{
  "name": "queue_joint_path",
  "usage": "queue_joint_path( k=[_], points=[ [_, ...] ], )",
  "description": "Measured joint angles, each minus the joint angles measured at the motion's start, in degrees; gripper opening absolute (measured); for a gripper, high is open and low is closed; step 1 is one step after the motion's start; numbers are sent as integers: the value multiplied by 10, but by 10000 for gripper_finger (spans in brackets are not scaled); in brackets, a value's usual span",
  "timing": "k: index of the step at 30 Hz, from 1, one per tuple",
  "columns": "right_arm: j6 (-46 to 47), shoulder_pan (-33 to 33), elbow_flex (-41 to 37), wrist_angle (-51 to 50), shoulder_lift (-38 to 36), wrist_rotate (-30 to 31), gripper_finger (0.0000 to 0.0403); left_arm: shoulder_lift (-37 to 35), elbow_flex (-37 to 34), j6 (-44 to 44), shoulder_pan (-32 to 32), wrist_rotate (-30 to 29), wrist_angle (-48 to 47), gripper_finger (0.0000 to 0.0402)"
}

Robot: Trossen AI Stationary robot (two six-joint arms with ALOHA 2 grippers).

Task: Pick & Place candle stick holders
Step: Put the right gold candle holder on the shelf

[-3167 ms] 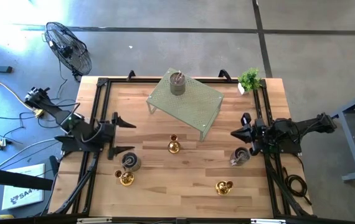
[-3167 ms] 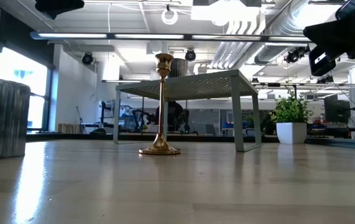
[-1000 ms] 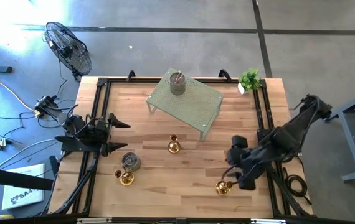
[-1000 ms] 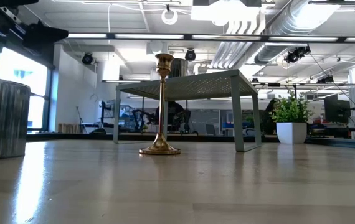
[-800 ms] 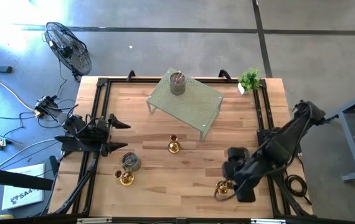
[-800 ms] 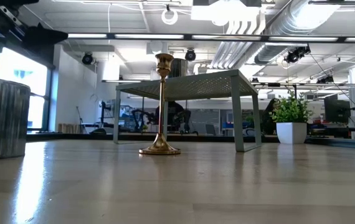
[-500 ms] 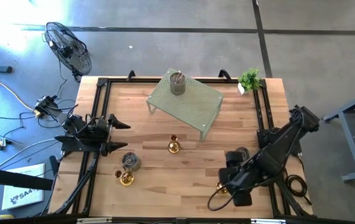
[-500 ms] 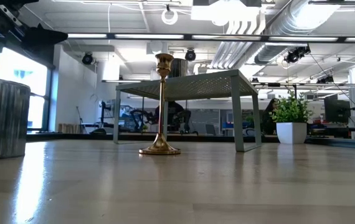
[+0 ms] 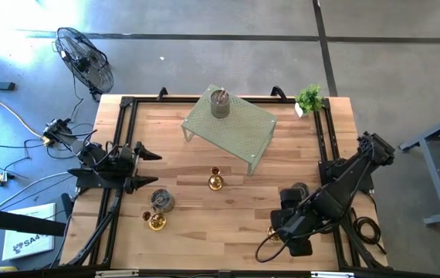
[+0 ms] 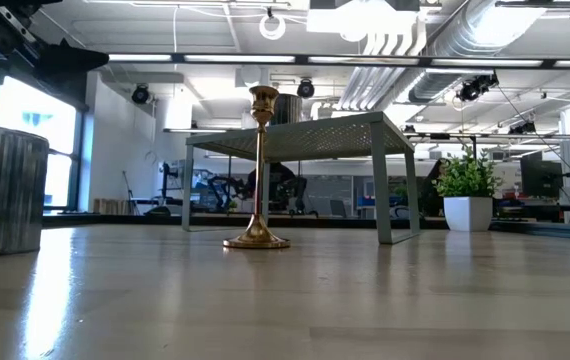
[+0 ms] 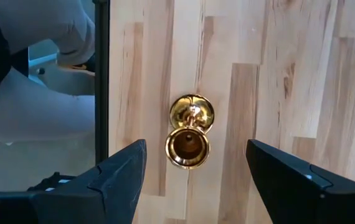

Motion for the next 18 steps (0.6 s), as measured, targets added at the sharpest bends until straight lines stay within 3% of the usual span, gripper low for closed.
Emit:
queue_joint_path(
  k=[18],
  points=[
    [-41,4,-1,-7,59,-16,271,0,0,3,0,-2,-23,399]
  ],
)
